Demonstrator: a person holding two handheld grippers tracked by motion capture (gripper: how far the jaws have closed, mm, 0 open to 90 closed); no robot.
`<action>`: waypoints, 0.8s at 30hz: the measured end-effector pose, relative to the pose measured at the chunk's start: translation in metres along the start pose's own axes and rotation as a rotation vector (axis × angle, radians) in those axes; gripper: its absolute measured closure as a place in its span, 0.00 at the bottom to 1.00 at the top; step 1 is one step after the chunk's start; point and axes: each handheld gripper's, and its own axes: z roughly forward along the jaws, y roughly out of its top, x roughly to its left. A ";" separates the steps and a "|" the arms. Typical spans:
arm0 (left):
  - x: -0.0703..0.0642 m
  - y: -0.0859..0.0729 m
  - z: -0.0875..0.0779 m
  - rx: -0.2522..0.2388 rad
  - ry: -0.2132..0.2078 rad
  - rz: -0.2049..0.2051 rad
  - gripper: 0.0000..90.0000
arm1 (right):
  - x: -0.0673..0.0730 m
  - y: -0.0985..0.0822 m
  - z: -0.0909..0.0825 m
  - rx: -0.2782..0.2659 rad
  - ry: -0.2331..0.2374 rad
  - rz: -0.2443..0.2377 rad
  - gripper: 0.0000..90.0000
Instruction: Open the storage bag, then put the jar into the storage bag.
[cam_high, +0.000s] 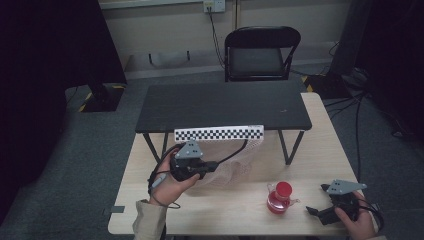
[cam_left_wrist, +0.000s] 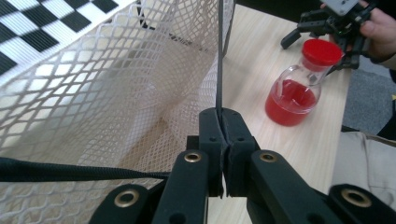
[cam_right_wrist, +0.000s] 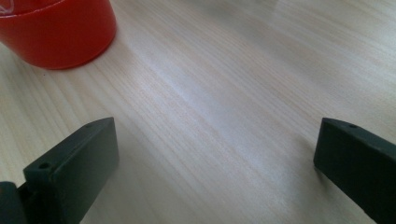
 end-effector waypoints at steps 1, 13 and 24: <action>-0.001 0.001 -0.001 0.001 0.000 0.004 0.98 | 0.000 0.000 0.000 0.000 0.000 0.000 0.00; -0.002 0.006 -0.015 -0.037 -0.030 -0.012 0.99 | 0.000 0.000 0.000 0.000 0.000 0.000 0.00; -0.001 0.006 -0.019 -0.041 -0.053 -0.014 0.99 | 0.000 0.000 0.000 0.000 0.002 -0.002 0.00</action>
